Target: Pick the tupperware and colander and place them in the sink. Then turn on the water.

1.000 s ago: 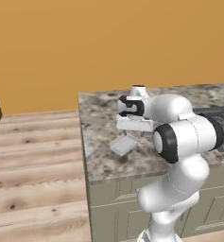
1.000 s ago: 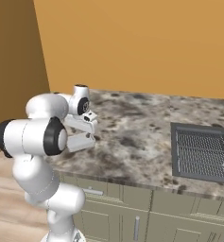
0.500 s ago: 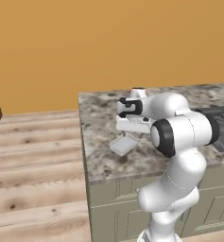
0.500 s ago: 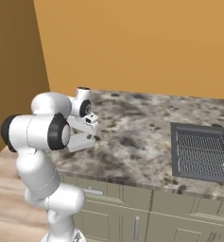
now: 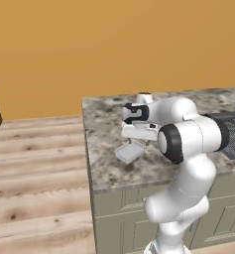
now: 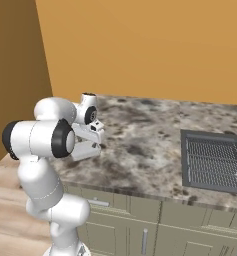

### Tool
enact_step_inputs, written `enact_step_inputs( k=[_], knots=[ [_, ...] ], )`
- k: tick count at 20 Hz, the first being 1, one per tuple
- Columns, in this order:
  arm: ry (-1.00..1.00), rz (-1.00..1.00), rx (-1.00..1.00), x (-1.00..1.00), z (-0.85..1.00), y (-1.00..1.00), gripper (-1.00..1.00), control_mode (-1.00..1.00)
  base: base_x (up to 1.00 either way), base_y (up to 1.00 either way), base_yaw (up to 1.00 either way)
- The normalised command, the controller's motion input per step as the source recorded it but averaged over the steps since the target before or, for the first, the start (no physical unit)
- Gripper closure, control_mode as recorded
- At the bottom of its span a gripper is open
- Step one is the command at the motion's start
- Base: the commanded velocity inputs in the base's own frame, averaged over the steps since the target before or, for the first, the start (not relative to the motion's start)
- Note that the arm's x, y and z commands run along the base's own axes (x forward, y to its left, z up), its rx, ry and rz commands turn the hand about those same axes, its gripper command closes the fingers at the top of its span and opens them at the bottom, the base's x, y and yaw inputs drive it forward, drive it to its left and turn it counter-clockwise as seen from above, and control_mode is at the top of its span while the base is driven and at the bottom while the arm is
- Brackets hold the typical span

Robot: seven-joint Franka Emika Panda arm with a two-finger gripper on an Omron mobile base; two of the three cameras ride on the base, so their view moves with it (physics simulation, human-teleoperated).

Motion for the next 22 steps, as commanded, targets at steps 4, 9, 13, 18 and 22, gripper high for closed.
enact_step_inputs(
  k=[4,9,13,18,22],
  knots=[
    [0.0,0.0,0.0,0.0,-0.03,0.0,-1.0,-1.0,0.0,0.0,0.0],
    [0.0,0.0,0.0,-0.02,0.0,0.0,-1.0,-1.0,0.0,0.0,0.0],
    [0.0,-0.01,0.0,-0.09,0.0,0.0,-1.0,-1.0,0.0,0.0,0.0],
    [0.0,-0.02,0.0,-0.22,0.0,0.0,-1.0,-1.0,0.0,0.0,0.0],
    [0.0,-0.02,0.0,-0.37,0.0,-0.01,-1.0,-1.0,0.0,0.0,0.0]
  ],
)
